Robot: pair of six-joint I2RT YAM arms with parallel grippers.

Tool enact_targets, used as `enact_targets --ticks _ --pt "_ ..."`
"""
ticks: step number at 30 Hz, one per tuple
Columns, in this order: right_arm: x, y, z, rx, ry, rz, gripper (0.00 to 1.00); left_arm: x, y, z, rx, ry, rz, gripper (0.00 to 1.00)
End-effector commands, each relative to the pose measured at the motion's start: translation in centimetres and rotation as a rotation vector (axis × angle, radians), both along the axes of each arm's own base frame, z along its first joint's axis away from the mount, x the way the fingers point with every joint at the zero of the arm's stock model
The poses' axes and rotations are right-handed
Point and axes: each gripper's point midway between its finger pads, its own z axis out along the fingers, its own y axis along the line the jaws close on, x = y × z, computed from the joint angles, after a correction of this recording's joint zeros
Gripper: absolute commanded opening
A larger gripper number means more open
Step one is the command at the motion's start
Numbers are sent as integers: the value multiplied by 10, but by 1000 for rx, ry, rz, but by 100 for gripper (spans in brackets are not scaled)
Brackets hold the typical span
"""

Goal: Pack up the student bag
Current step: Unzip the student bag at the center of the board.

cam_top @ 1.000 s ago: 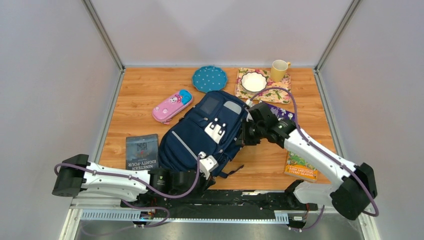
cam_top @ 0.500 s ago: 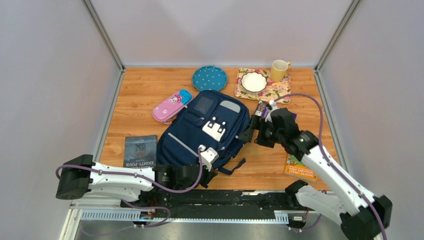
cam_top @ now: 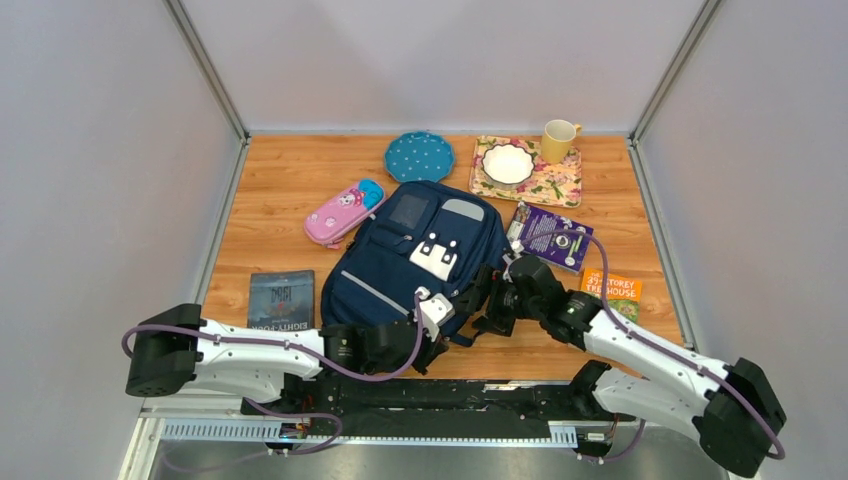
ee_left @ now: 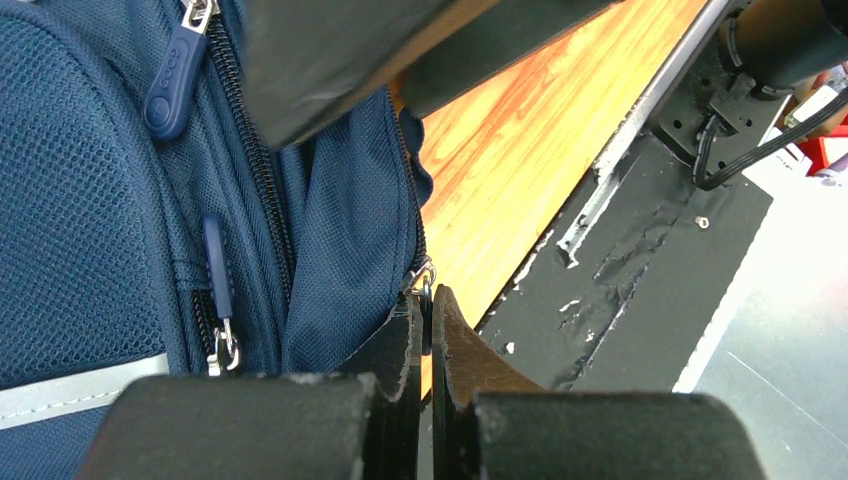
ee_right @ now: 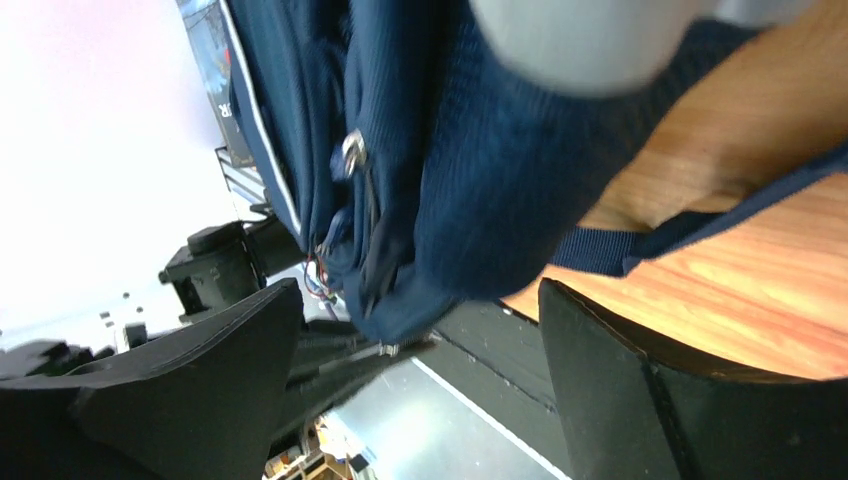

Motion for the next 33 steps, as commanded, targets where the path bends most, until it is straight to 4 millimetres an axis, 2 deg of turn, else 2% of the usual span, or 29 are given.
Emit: enact_targets --ticks 1,3,5,6,8,9,12,13,14,15,16,17,19,20,22,23,24,27,29,30,31,32,33 --pt "30 26 25 90 -73 -43 90 -4 -30 50 -160 -30 -65 0" --pt "38 27 25 67 -86 -62 86 -4 -28 50 -167 -26 -65 0" --pt "42 30 18 51 -75 -63 78 -6 -25 52 -188 -26 -73 0" --pt "44 32 19 56 -78 -62 66 -7 -25 52 -194 -28 -77 0" --pt "49 32 15 29 -98 -58 54 -9 -22 52 -197 -27 -85 0" --pt "53 27 14 5 -104 -70 34 -9 -21 52 -193 -28 -89 0" --pt "68 9 14 -73 -167 -96 2 -11 -12 44 -150 -11 -82 0" --pt "72 6 18 -81 -191 -91 0 -12 -4 33 -112 3 -74 0" --pt "77 0 19 -103 -210 -98 0 -10 2 32 -106 5 -57 0" --pt "83 -12 14 -154 -226 -92 0 -10 11 22 -82 27 -33 0" --pt "86 -16 12 -171 -238 -85 0 -8 26 6 -16 37 2 0" --pt "91 -23 7 -188 -219 -80 0 -8 34 4 -12 47 20 0" --pt "92 -25 0 -216 -236 -15 0 -9 61 -24 72 85 78 0" --pt "92 -26 -1 -229 -221 15 0 -9 69 -26 72 97 98 0" --pt "90 -26 -17 -281 -212 99 0 -12 90 -43 125 132 141 0" --pt "88 -25 -16 -289 -198 135 0 -13 94 -42 114 141 149 0" --pt "86 -27 -27 -324 -166 157 0 -15 99 -43 116 162 163 0" --pt "95 -30 -31 -375 -188 197 0 -20 118 -48 158 198 190 0" --pt "100 -32 -35 -409 -187 221 0 -25 117 -46 146 211 155 0" --pt "109 -28 -26 -404 -207 220 0 -27 113 -44 131 211 135 0" --pt "112 -27 -28 -412 -201 224 0 -32 108 -44 125 225 98 0" --pt "116 -24 -24 -409 -207 221 0 -35 102 -42 118 219 63 0" --pt "119 -22 -22 -404 -211 216 0 -37 87 -31 62 215 26 0"
